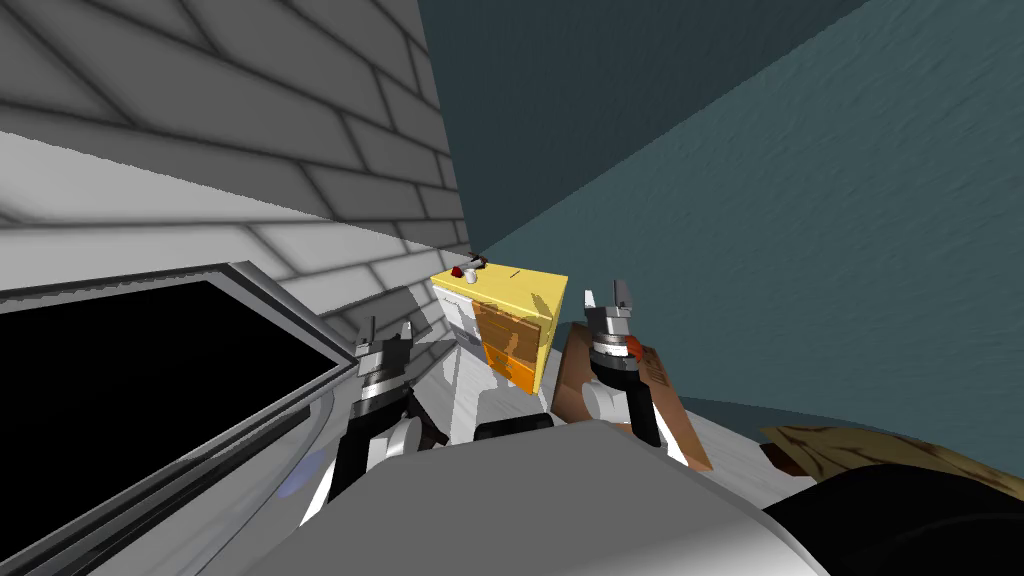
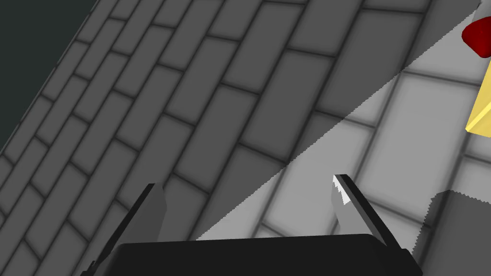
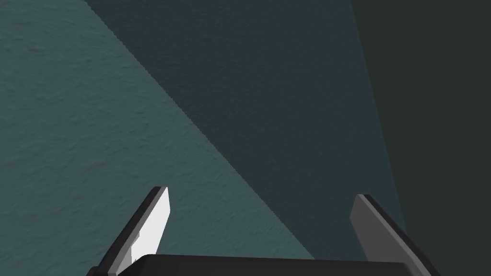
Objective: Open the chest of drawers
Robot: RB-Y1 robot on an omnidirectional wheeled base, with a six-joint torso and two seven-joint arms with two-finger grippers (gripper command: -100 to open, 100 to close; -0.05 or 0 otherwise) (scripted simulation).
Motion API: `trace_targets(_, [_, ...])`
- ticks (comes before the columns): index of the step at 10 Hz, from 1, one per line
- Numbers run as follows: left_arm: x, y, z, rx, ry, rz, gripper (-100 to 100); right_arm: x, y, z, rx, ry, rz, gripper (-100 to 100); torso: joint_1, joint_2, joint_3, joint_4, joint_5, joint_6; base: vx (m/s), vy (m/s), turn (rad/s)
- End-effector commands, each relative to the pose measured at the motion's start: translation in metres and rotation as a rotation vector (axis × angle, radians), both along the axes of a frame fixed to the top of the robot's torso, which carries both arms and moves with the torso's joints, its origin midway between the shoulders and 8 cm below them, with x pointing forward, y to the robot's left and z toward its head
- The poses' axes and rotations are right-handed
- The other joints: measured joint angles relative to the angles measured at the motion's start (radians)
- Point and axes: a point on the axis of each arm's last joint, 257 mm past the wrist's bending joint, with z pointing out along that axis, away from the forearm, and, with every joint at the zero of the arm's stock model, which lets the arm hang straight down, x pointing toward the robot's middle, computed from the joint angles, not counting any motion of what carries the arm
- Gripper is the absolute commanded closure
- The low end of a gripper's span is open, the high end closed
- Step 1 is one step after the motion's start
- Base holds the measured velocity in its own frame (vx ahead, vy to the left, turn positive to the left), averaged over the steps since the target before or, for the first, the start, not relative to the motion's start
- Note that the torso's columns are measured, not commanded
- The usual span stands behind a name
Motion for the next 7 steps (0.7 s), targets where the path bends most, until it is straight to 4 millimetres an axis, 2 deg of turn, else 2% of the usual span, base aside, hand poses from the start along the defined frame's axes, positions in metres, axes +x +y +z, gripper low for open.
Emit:
trace_targets(1, [0.0, 0.0, 0.0, 0.0, 0.0, 0.0, 0, 0.0, 0.0, 0.0, 0.0, 0.0, 0.0, 0, 0.0, 0.04, -0.082, 0.041, 0.0, 0.0, 0.0, 0.0, 0.0])
trace_targets(7, [-0.0001, 0.0, 0.0002, 0.0, 0.0, 0.0, 0, -0.0001, 0.0, 0.0001, 0.0, 0.0, 0.0, 0, 0.0, 0.47, -0.939, 0.47, 0.0, 0.0, 0.0, 0.0, 0.0])
